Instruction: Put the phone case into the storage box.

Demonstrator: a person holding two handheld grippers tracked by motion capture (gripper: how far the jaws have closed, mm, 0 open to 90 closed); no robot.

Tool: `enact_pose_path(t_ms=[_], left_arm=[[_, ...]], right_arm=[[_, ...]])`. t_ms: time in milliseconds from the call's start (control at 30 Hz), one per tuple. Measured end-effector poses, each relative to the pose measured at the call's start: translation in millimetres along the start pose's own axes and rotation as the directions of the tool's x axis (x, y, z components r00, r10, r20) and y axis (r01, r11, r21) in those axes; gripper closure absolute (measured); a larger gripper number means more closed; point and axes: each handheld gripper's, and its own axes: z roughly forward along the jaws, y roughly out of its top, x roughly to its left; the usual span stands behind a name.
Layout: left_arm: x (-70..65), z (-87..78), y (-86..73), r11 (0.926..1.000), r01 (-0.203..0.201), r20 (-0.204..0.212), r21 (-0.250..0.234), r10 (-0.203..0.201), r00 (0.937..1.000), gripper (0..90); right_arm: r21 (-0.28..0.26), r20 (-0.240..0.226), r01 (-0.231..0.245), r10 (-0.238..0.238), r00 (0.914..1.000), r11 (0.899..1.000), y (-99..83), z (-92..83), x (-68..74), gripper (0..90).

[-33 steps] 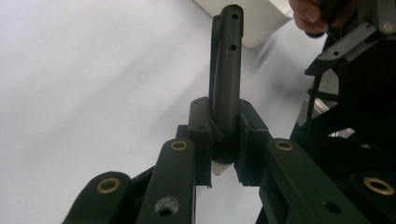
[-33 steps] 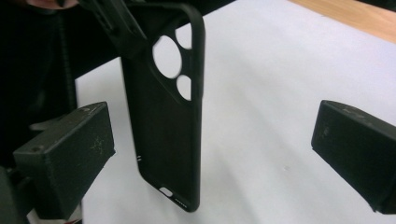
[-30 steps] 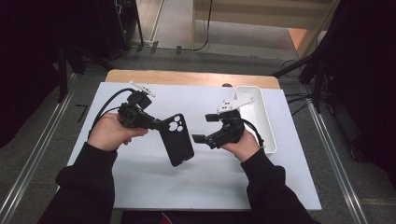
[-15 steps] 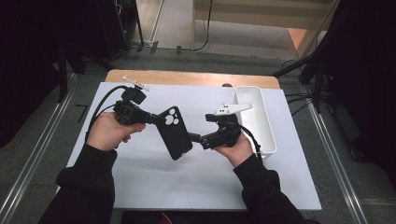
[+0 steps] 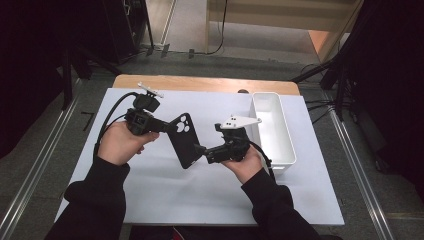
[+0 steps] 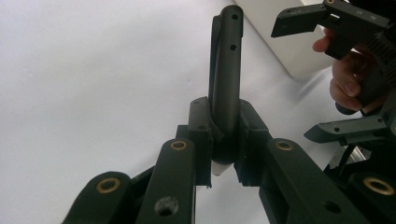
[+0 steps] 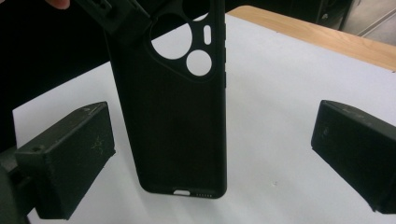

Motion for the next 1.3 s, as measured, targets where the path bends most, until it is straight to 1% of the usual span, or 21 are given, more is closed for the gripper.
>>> enact_pose_path(t_ms=[67, 133, 200, 267, 300, 333, 400, 433, 500, 533, 667, 733, 767, 833, 967, 1067, 1233, 1300], left_arm=[[-1.7, 1.3, 0.2, 1.0000, 0.008, -0.009, -0.003, -0.008, 0.9999, 78.8], [-2.6, 2.0, 0.5, 1.0000, 0.003, -0.014, 0.003, -0.003, 0.9999, 78.8], [-3.2, 2.9, 0.6, 1.0000, 0.005, -0.013, 0.000, -0.005, 0.9999, 78.8], [-4.4, 4.2, 0.7, 0.9998, 0.018, -0.013, -0.010, -0.018, 0.9998, 78.8], [-4.5, 4.6, 0.9, 0.9998, 0.017, -0.012, -0.005, -0.017, 0.9998, 78.8], [-4.2, 4.5, 0.9, 0.9999, 0.012, -0.013, 0.000, -0.012, 0.9999, 78.8], [-5.0, 5.4, 1.0, 0.9999, 0.017, -0.012, -0.004, -0.017, 0.9998, 78.8], [-5.3, 5.8, 1.1, 0.9998, 0.018, -0.009, -0.006, -0.018, 0.9998, 78.7], [-6.8, 6.8, 1.2, 0.9997, 0.022, -0.005, -0.010, -0.022, 0.9997, 78.7], [-6.8, 6.9, 1.3, 0.9998, 0.017, -0.005, -0.005, -0.017, 0.9998, 78.7], [-8.8, 9.1, 1.5, 1.0000, 0.010, -0.003, 0.002, -0.010, 0.9999, 78.7], [-10.5, 10.7, 1.4, 0.9999, 0.015, 0.000, -0.005, -0.015, 0.9999, 78.7], [-11.0, 11.1, 1.5, 0.9999, 0.012, 0.001, 0.002, -0.012, 0.9999, 78.7], [-12.5, 12.1, 1.6, 0.9999, 0.014, 0.000, 0.001, -0.014, 0.9999, 78.7], [-14.8, 14.2, 1.6, 1.0000, -0.003, 0.000, 0.005, 0.003, 1.0000, 78.7], [-17.4, 15.6, 1.6, 1.0000, -0.004, -0.004, 0.001, 0.004, 1.0000, 78.7], [-19.4, 18.9, 1.5, 1.0000, -0.006, 0.007, 0.005, 0.006, 1.0000, 78.7], [-19.8, 20.0, 1.6, 0.9999, -0.009, 0.011, 0.006, 0.009, 0.9999, 78.7]], right_arm=[[-0.006, 0.005, -0.006, 0.006, 1.0000, 1.000, 0.2, 0.8, 1.6, 0.0], [-0.010, 0.009, -0.005, 0.005, 0.9999, 1.000, 0.7, 1.9, 3.4, 0.0], [-0.011, 0.019, -0.013, 0.014, 0.9997, 1.000, 1.1, 3.7, 5.3, 0.0], [-0.011, 0.031, -0.018, 0.018, 0.9994, 1.000, 1.3, 5.2, 6.7, 0.0], [-0.010, 0.033, -0.019, 0.020, 0.9993, 1.000, 1.4, 5.6, 7.2, 0.0], [-0.009, 0.040, -0.019, 0.019, 0.9990, 1.000, 1.4, 6.5, 7.8, 0.0], [-0.004, 0.054, -0.018, 0.018, 0.9984, 1.000, 1.4, 7.9, 9.0, 0.0], [0.002, 0.057, -0.010, 0.009, 0.9983, 1.000, 1.3, 9.0, 9.6, 0.0], [0.000, 0.048, -0.009, 0.009, 0.9988, 1.000, 1.1, 10.0, 10.6, 0.0], [-0.001, 0.048, -0.005, 0.005, 0.9988, 1.000, 1.0, 10.9, 11.4, 0.0], [-0.007, 0.057, 0.003, -0.002, 0.9984, 1.000, 1.6, 12.6, 13.3, 0.0], [-0.003, 0.057, -0.001, 0.001, 0.9984, 1.000, 1.9, 13.5, 14.1, 0.0], [0.000, 0.062, 0.001, -0.001, 0.9981, 1.000, 2.0, 13.8, 14.4, 0.0], [-0.003, 0.061, 0.001, 0.000, 0.9981, 1.000, 1.7, 15.5, 14.7, 0.0], [0.006, 0.065, 0.005, -0.006, 0.9979, 1.000, 2.1, 18.4, 16.8, 0.0], [0.009, 0.068, 0.006, -0.007, 0.9977, 1.000, 2.8, 20.6, 19.3, 0.0], [0.004, 0.076, 0.002, -0.003, 0.9971, 1.000, 3.5, 23.3, 20.3, 0.0], [0.013, 0.069, -0.006, 0.005, 0.9976, 1.000, 3.5, 24.4, 20.5, 0.0]])
